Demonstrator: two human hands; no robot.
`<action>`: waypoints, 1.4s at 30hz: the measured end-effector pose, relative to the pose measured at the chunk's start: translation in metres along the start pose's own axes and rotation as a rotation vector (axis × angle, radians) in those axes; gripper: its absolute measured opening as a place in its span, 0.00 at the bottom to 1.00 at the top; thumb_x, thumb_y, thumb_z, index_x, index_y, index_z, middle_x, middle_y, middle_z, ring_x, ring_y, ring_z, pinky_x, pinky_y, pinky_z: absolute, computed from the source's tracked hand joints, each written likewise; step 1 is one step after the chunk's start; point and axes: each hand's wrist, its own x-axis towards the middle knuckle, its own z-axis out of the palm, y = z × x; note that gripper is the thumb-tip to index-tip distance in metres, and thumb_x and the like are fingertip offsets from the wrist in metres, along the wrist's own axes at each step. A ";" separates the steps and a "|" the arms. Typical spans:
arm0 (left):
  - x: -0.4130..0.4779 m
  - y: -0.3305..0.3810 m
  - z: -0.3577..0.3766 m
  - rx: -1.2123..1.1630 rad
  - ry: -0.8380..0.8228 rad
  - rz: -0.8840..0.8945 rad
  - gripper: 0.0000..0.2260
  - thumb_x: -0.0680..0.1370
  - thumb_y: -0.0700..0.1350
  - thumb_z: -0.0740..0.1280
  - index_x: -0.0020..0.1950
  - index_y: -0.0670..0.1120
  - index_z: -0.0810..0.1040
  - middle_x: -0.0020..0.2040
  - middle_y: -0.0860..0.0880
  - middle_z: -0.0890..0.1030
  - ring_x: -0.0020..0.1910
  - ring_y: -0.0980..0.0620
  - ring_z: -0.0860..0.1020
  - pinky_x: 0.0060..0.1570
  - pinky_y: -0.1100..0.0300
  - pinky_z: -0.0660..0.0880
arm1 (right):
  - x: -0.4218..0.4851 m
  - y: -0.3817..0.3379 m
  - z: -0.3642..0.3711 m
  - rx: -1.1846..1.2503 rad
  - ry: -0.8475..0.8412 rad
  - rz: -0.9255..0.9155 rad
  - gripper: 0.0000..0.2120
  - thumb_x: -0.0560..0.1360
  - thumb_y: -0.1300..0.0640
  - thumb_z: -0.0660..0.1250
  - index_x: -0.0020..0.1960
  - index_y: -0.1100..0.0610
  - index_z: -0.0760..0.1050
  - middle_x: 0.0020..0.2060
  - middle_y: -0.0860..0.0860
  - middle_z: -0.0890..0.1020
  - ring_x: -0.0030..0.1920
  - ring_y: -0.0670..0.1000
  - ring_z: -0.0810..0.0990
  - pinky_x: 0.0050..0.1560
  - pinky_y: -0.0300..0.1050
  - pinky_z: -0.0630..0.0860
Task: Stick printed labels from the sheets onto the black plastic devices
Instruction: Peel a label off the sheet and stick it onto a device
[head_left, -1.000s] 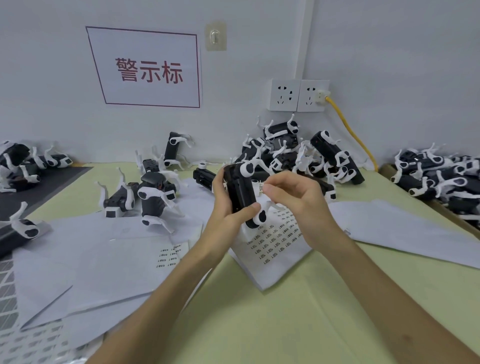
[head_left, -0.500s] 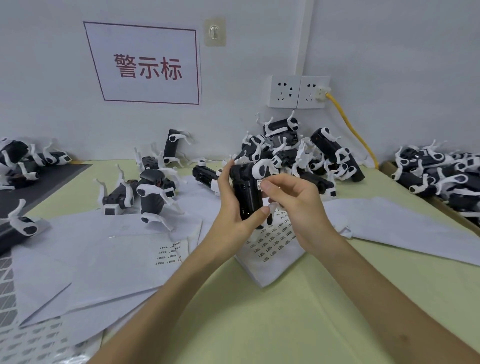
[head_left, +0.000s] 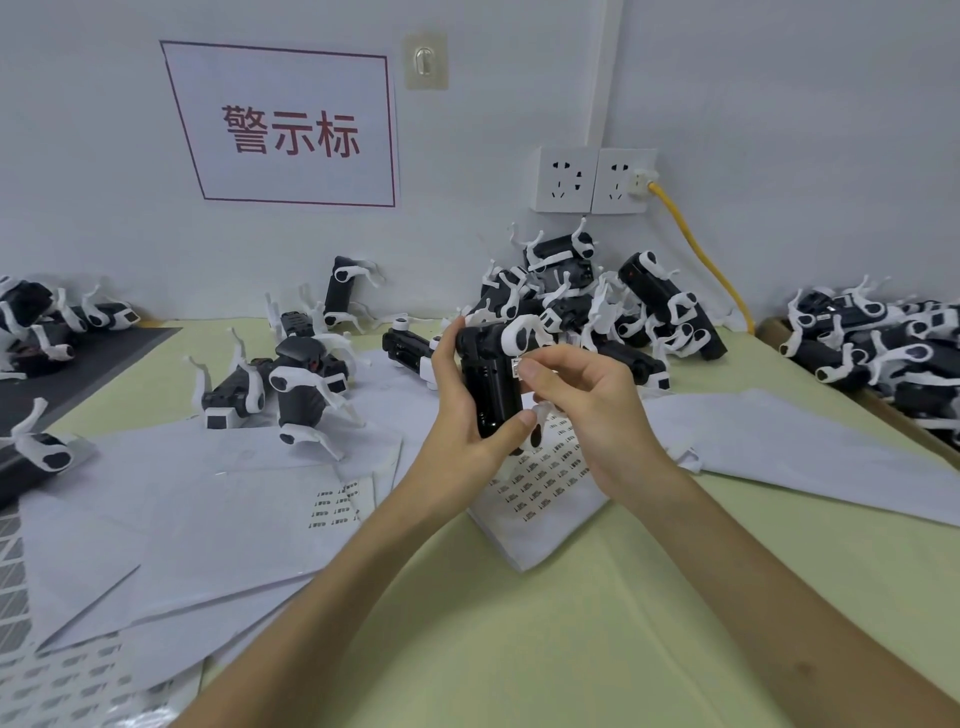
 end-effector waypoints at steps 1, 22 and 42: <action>0.000 -0.001 0.000 0.001 0.000 0.000 0.41 0.80 0.33 0.67 0.80 0.52 0.42 0.68 0.55 0.70 0.59 0.69 0.77 0.50 0.66 0.78 | 0.000 0.000 0.000 -0.002 -0.003 0.002 0.01 0.76 0.57 0.74 0.47 0.53 0.85 0.39 0.47 0.86 0.42 0.44 0.83 0.47 0.36 0.79; 0.001 -0.011 -0.002 0.104 0.019 0.071 0.42 0.81 0.32 0.66 0.81 0.52 0.39 0.54 0.73 0.76 0.46 0.54 0.82 0.52 0.53 0.82 | -0.004 0.004 0.005 -0.004 0.049 -0.071 0.03 0.77 0.61 0.72 0.45 0.55 0.84 0.37 0.45 0.86 0.40 0.41 0.82 0.43 0.33 0.77; 0.000 -0.013 -0.004 0.157 -0.010 0.093 0.42 0.81 0.34 0.66 0.82 0.49 0.38 0.55 0.78 0.73 0.52 0.64 0.79 0.54 0.58 0.81 | -0.003 0.012 0.004 -0.018 0.075 -0.083 0.02 0.77 0.60 0.73 0.45 0.58 0.82 0.38 0.47 0.85 0.34 0.45 0.81 0.43 0.35 0.76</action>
